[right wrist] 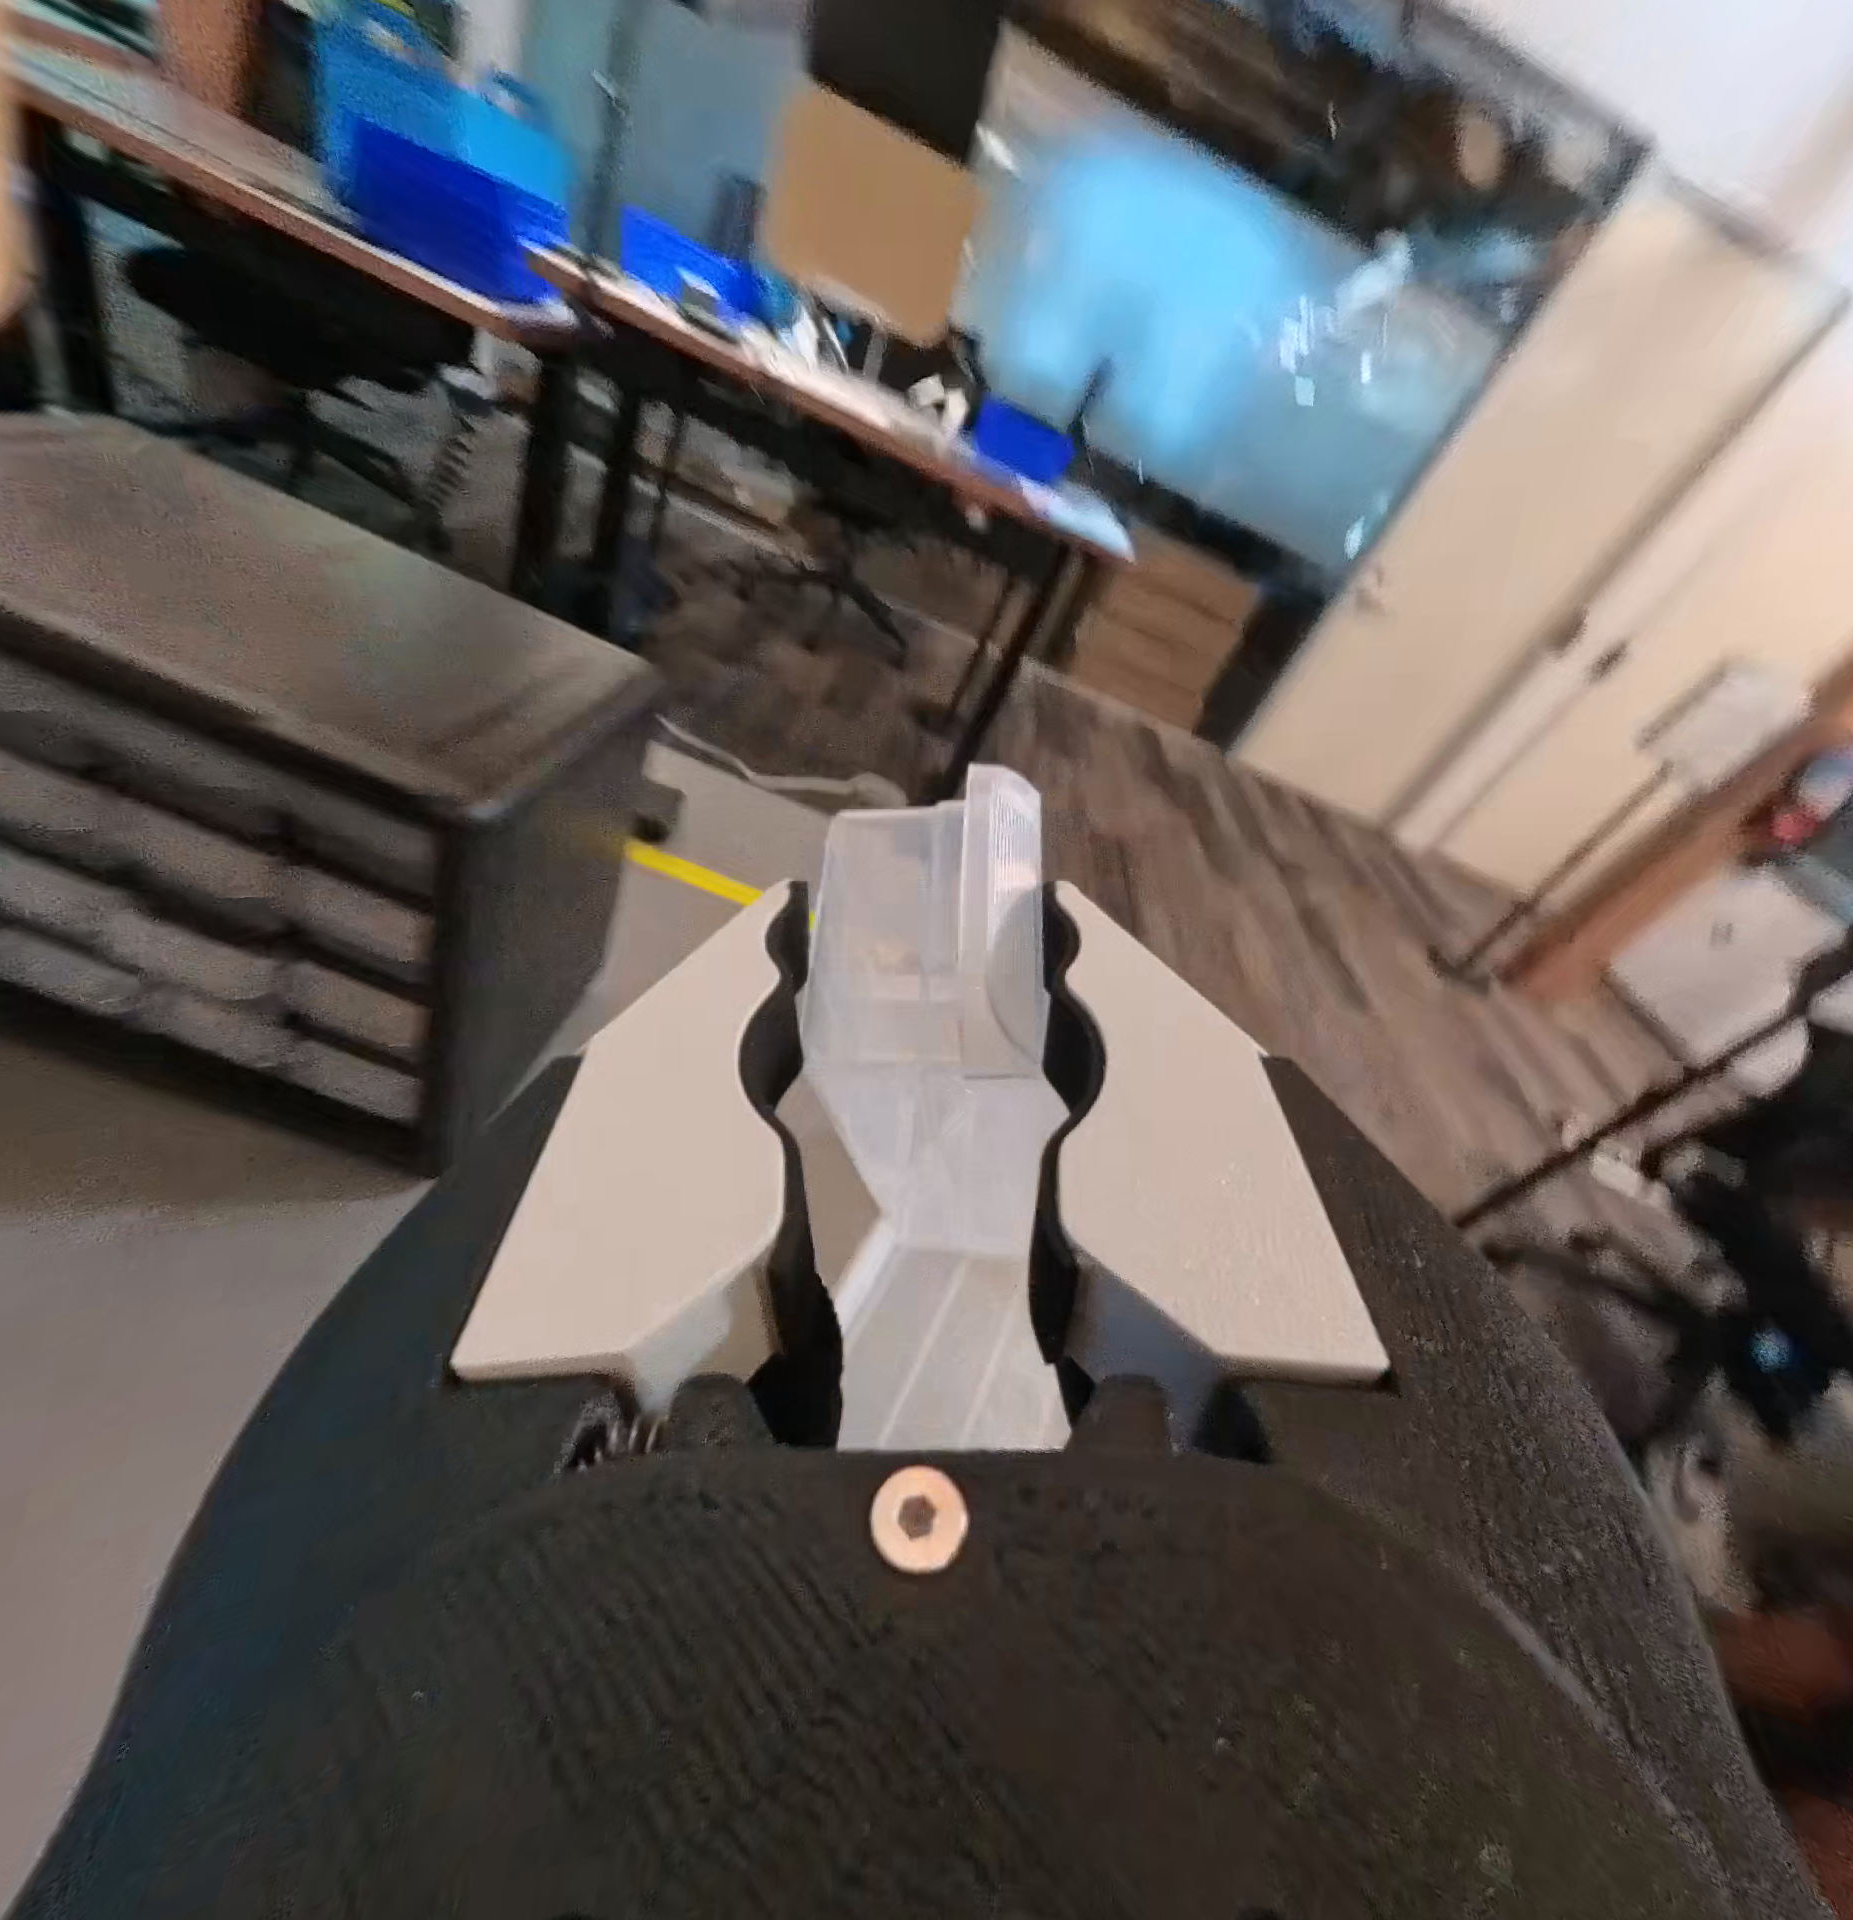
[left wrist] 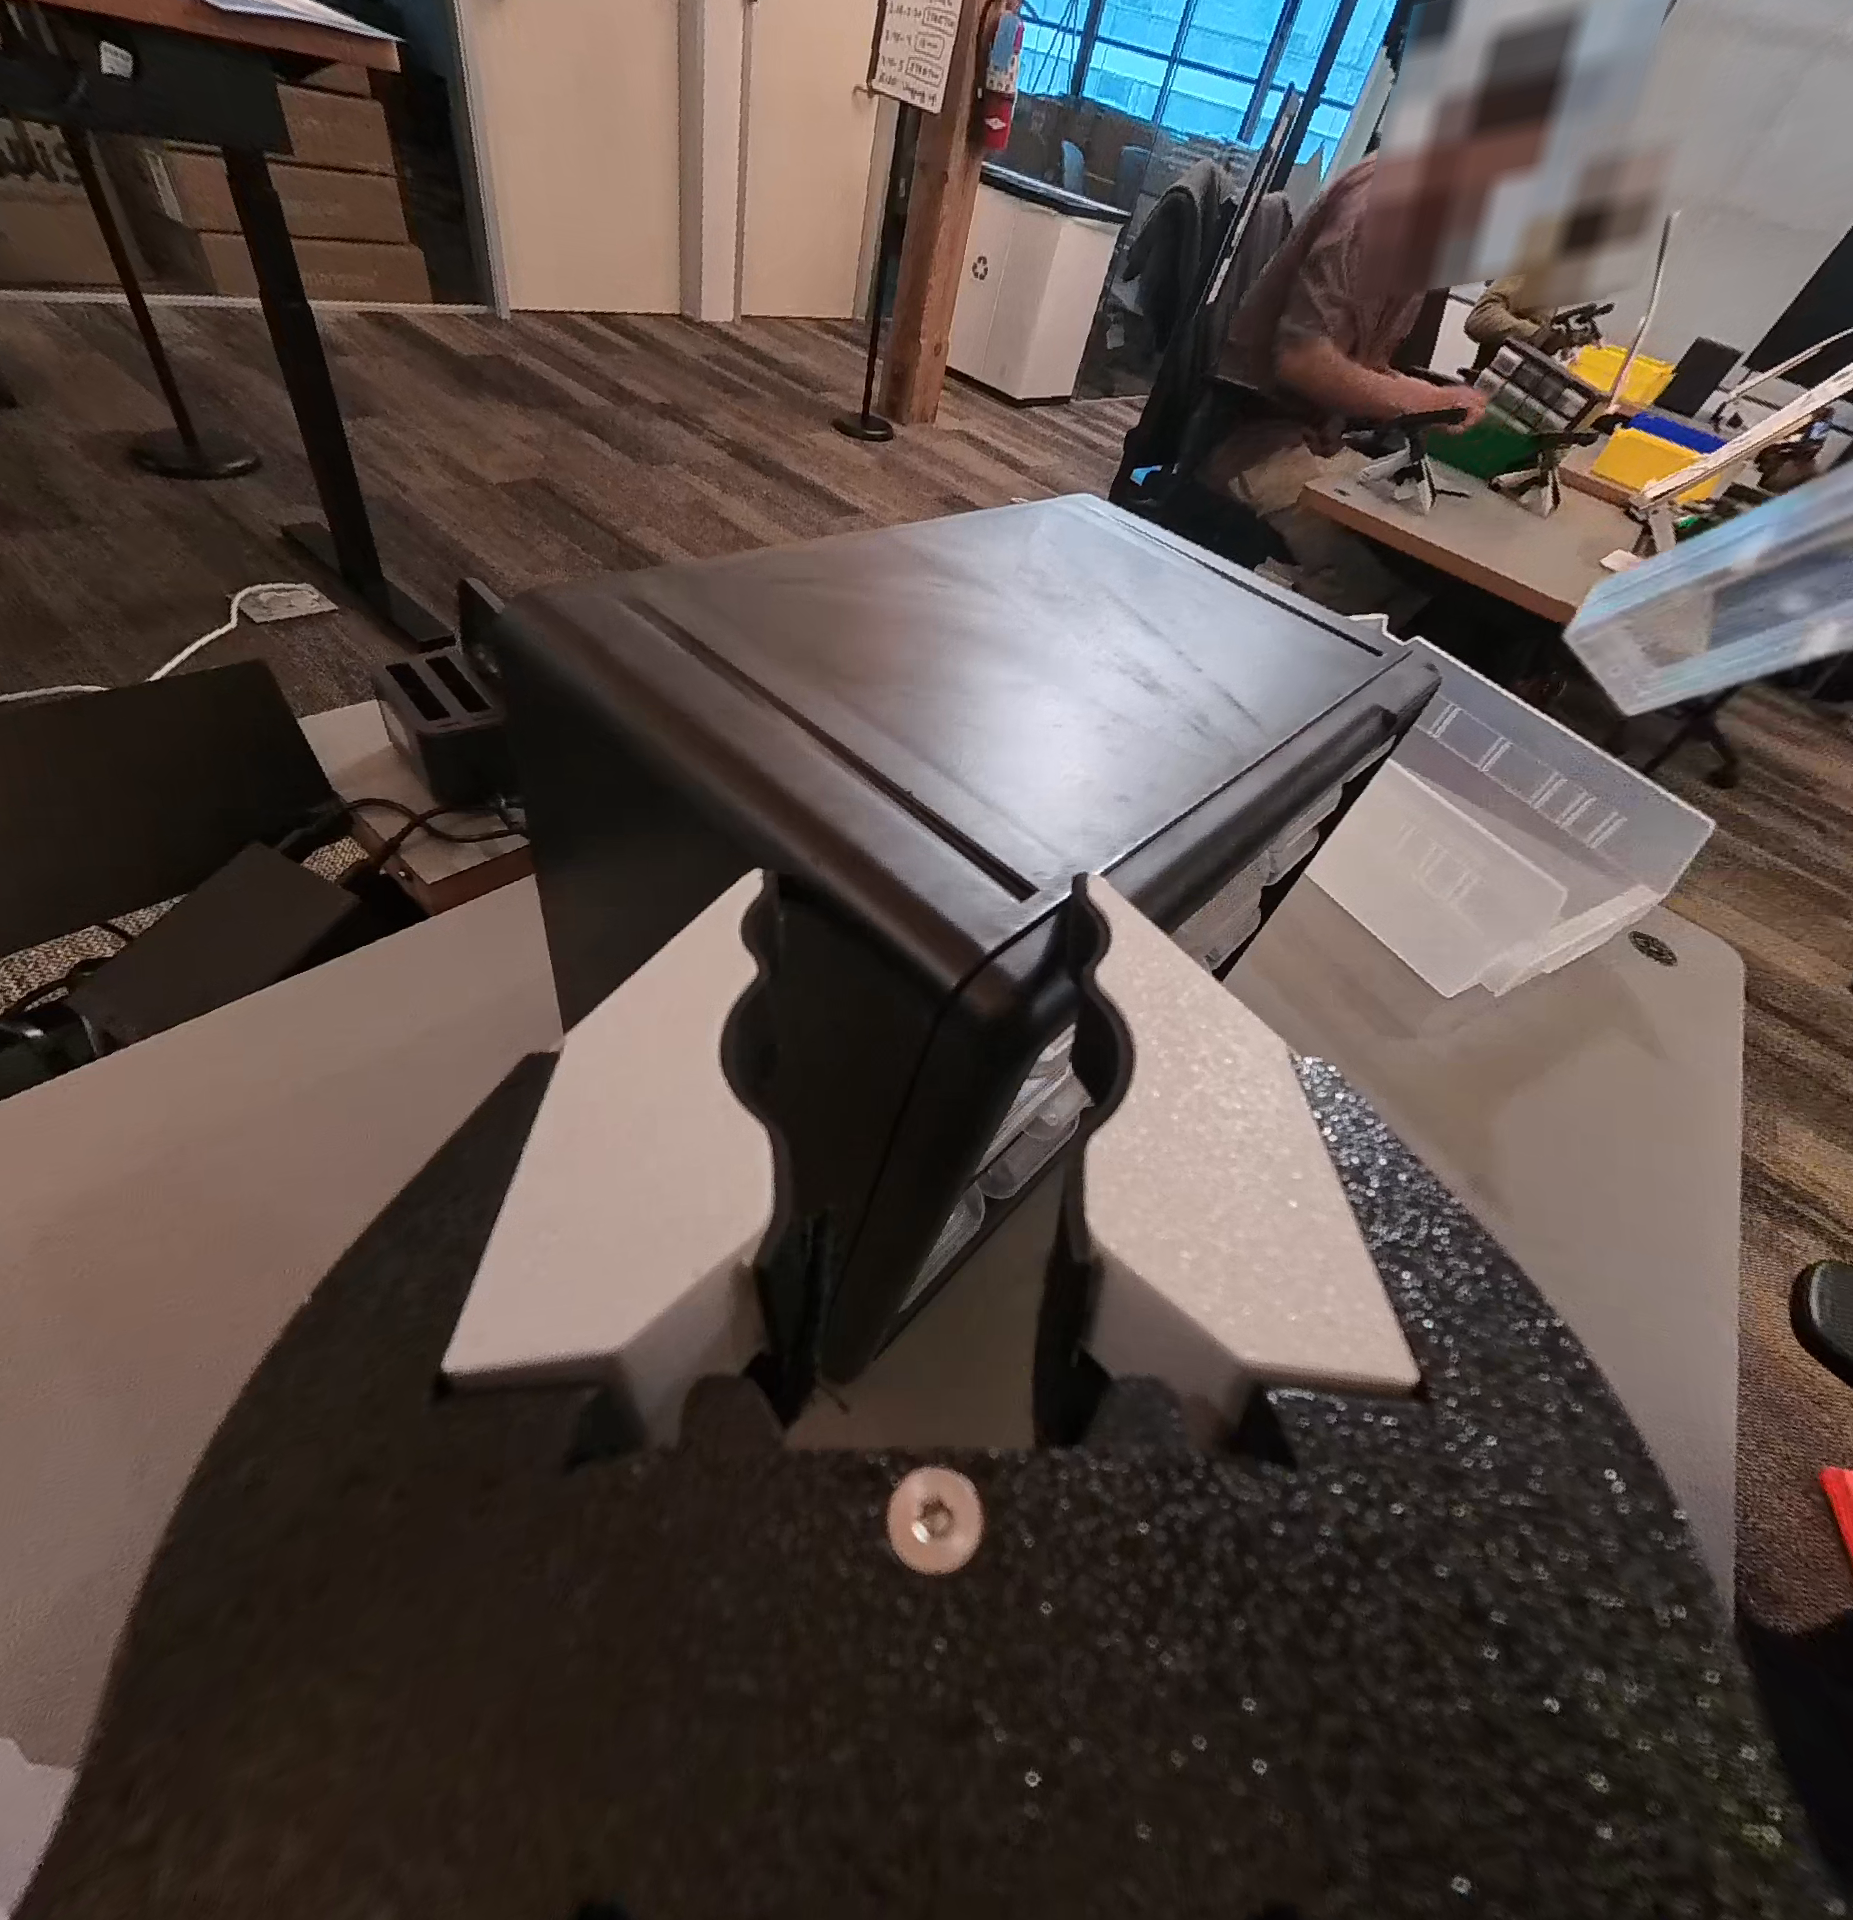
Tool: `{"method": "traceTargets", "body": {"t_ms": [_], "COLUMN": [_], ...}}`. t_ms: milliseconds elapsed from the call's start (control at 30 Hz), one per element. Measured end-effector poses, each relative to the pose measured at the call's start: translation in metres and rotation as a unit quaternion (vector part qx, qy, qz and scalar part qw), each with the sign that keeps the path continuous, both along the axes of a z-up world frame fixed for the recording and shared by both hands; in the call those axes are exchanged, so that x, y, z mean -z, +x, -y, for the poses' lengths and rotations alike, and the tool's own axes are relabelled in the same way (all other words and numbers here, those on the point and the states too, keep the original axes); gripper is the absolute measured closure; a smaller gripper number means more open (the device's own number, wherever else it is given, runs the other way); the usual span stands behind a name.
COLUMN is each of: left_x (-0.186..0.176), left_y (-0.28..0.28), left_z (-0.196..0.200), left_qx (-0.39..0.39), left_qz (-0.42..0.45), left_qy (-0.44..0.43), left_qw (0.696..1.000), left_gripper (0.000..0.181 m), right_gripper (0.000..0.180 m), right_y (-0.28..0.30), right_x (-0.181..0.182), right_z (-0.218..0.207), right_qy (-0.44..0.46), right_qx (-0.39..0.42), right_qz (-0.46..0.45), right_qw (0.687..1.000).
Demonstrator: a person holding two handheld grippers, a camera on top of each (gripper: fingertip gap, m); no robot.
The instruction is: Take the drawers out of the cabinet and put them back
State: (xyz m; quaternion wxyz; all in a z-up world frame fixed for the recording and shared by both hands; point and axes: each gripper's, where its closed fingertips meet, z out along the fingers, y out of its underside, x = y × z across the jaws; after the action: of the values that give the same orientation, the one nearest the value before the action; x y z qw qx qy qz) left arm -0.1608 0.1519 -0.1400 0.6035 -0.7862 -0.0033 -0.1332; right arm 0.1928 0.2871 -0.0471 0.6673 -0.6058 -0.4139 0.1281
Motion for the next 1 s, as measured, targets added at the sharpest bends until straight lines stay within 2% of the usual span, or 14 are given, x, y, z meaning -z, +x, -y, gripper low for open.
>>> {"method": "traceTargets", "body": {"t_ms": [100,133,167,233,400,533,667,833,933,1000], "left_x": [0.000,0.000,0.000,0.000,0.000,0.000,0.000,0.000,0.000,0.000], "left_y": [0.000,0.000,0.000,0.000,0.000,0.000,0.000,-0.001,-0.001,-0.001], "left_z": [0.000,0.000,0.000,0.000,0.000,0.000,-0.001,-0.001,-0.001,-0.001], "left_qx": [0.001,0.002,0.002,0.002,0.003,0.003,0.003,0.003,0.003,0.004], "left_qz": [0.000,0.001,0.001,0.001,0.000,0.000,0.000,0.001,0.001,0.002], "left_qy": [0.000,0.000,0.000,0.000,-0.001,-0.001,-0.001,0.000,0.000,0.001], "left_qw": [1.000,1.000,1.000,1.000,1.000,1.000,1.000,1.000,1.000,1.000], "left_gripper": [0.128,0.128,0.128,0.128,0.128,0.128,0.128,0.128,0.128,0.128], "right_gripper": [0.137,0.143,0.160,0.161,0.162,0.162,0.161,0.155,0.134,0.126], "right_y": [0.020,0.025,0.028,0.035,0.038,0.031,0.008,-0.013,-0.016,-0.010], "right_x": [0.022,0.034,0.046,0.072,0.149,0.197,0.226,0.259,0.250,0.215], "right_z": [-0.077,-0.101,-0.123,-0.163,-0.221,-0.241,-0.251,-0.249,-0.246,-0.245], "right_qy": [-0.099,-0.122,-0.136,-0.145,-0.191,-0.214,-0.205,-0.251,-0.265,-0.222], "right_qx": [0.039,0.053,0.065,0.097,0.130,0.151,0.148,0.115,0.092,0.087], "right_qz": [-0.012,-0.010,-0.004,0.013,0.069,0.107,0.164,0.201,0.164,0.107], "right_qw": [0.994,0.991,0.989,0.985,0.970,0.959,0.954,0.940,0.946,0.965]}}
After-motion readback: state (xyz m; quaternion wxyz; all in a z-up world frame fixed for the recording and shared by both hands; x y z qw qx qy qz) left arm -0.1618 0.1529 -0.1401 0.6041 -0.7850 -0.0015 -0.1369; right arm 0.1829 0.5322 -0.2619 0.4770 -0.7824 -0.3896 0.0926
